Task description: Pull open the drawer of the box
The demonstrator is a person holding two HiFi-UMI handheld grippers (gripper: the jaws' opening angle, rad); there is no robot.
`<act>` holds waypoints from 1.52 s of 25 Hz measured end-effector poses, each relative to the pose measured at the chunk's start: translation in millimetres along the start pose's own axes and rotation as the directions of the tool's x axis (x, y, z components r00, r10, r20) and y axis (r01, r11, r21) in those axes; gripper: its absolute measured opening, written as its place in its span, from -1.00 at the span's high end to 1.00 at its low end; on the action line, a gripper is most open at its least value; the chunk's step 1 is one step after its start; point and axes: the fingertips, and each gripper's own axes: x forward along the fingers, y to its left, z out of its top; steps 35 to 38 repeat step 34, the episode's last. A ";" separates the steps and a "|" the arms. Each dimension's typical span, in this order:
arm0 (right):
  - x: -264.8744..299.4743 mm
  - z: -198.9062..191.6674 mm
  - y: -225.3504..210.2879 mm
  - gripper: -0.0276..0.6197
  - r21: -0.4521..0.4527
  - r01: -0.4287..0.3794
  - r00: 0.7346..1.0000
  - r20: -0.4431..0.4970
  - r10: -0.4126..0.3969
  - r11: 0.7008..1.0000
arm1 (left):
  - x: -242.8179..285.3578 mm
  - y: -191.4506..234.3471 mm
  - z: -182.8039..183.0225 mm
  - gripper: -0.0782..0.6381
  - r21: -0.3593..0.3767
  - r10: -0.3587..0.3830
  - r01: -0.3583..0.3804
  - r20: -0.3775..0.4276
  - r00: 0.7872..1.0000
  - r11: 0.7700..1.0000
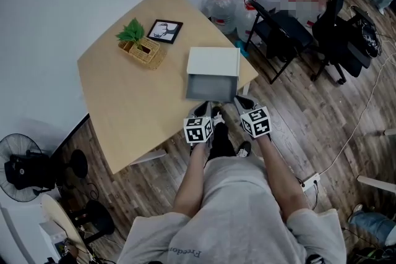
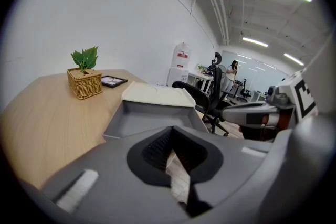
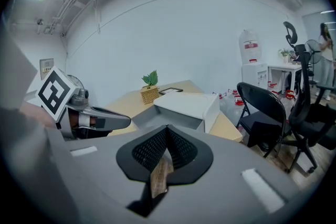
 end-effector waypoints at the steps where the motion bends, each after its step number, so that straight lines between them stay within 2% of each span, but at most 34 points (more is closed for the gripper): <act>1: -0.3 -0.6 -0.4 0.91 -0.001 0.000 1.000 -0.001 0.000 1.000 | 0.5 -0.7 -0.3 0.63 0.002 -0.001 0.001 -0.001 1.000 1.000; 19: -1.3 -10.5 0.9 0.91 -0.016 -0.016 0.999 -0.031 0.016 1.000 | 2.9 -9.7 -5.8 0.63 0.006 -0.017 0.017 -0.011 1.000 1.000; 38: 1.7 -11.2 7.5 0.91 -0.040 -0.034 0.998 -0.050 0.032 0.999 | 3.6 -7.7 -3.3 0.63 0.008 -0.001 0.001 -0.011 1.000 1.000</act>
